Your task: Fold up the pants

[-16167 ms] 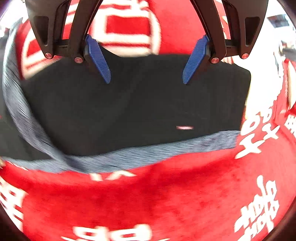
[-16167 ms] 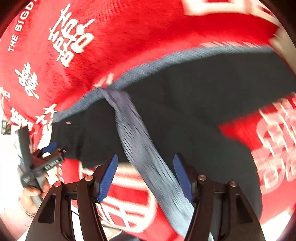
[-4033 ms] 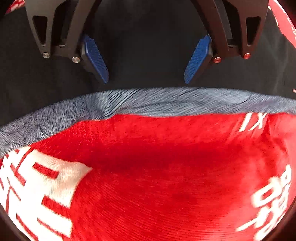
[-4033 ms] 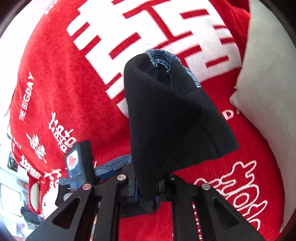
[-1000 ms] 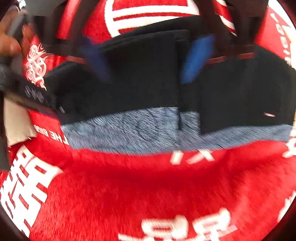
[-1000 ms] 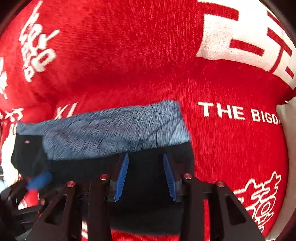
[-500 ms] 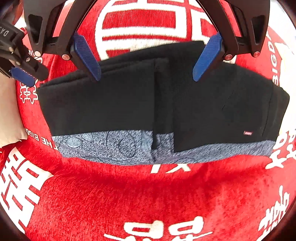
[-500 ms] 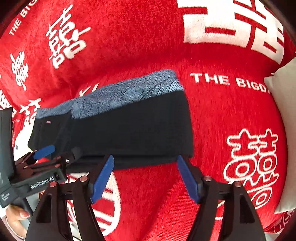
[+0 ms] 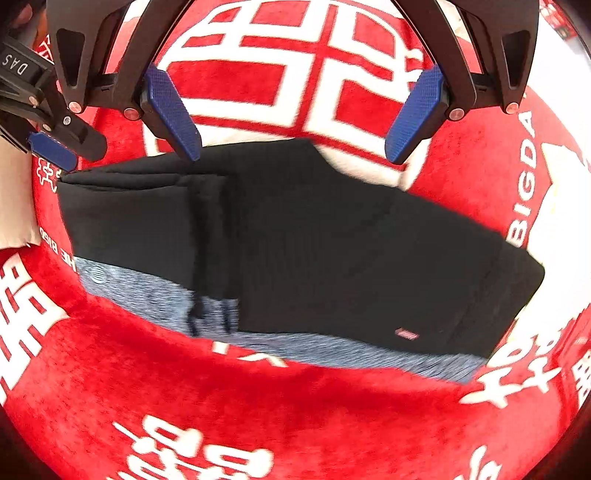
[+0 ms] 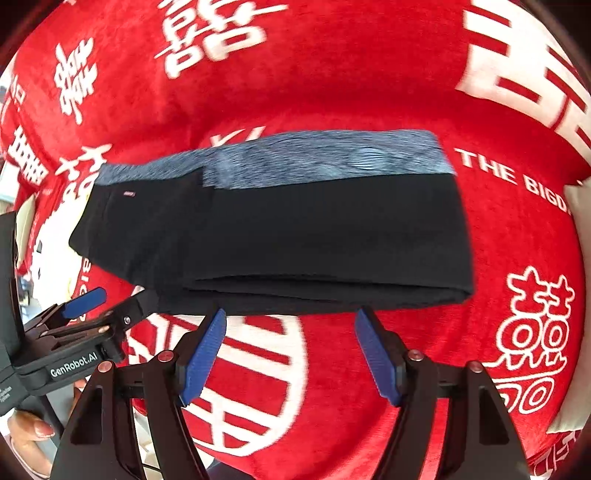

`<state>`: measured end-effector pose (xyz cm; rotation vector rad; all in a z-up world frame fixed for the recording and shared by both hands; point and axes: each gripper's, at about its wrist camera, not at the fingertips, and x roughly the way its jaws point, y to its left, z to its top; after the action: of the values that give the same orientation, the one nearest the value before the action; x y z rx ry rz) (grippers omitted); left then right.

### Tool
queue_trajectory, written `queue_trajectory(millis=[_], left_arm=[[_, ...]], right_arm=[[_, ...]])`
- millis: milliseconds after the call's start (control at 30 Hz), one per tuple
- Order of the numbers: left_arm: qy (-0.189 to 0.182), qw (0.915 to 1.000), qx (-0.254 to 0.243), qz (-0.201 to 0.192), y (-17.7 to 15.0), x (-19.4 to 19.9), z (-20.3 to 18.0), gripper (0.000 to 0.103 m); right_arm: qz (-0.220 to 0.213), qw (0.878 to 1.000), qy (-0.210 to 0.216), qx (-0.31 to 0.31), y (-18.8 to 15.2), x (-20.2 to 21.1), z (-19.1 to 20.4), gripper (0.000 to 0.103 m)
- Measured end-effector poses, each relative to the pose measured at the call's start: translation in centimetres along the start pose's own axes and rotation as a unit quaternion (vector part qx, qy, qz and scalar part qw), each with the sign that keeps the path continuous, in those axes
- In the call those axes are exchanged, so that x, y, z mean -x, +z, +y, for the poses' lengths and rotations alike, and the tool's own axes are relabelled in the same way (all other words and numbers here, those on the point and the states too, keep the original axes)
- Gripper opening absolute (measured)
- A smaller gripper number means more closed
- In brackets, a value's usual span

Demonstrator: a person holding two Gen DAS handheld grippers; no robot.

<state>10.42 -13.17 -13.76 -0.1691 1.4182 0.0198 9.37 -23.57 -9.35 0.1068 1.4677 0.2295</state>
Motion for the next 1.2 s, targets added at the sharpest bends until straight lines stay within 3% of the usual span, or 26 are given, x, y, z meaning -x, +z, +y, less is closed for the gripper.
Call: queue_trajectory(millis=[167,467,567,667,800,933,1067,1200], left_arm=[[0.011,0.9997,0.02,-0.002,-0.5,-0.1,2.7,0.099],[0.016,0.998,0.06,-0.001,-0.3,-0.7,6.2,0.099],[0.015,0.9968,0.078,0.003,-0.3,-1.1,7.2,0.099],[0.015,0.9957,0.091,0.007,-0.5,-1.3,7.8,0.099],[0.014,0.9948,0.101,0.005,-0.6,-1.3,8.3,0.099],[0.009,0.9935,0.113,-0.002,-0.6,-1.3,9.0,0.099],[-0.006,0.9912,0.132,-0.007,-0.4,-1.3,10.0,0.099],[-0.011,0.9901,0.139,-0.013,-0.4,-0.9,10.9,0.099]], right_arm=[[0.008,1.0,-0.001,0.018,0.8,-1.4,2.6,0.076],[-0.007,0.998,-0.056,0.024,4.5,-3.9,4.2,0.076],[0.034,0.994,-0.087,0.048,4.2,-6.7,5.1,0.075],[0.014,0.992,-0.112,0.065,3.1,-7.0,5.8,0.075],[0.019,0.993,-0.104,0.058,3.1,-6.6,5.6,0.076],[0.011,0.996,-0.061,0.058,3.9,-5.1,5.8,0.076],[-0.029,0.996,-0.07,0.051,5.8,-4.2,6.1,0.076],[-0.017,0.997,-0.075,0.032,7.0,-5.1,5.9,0.076]])
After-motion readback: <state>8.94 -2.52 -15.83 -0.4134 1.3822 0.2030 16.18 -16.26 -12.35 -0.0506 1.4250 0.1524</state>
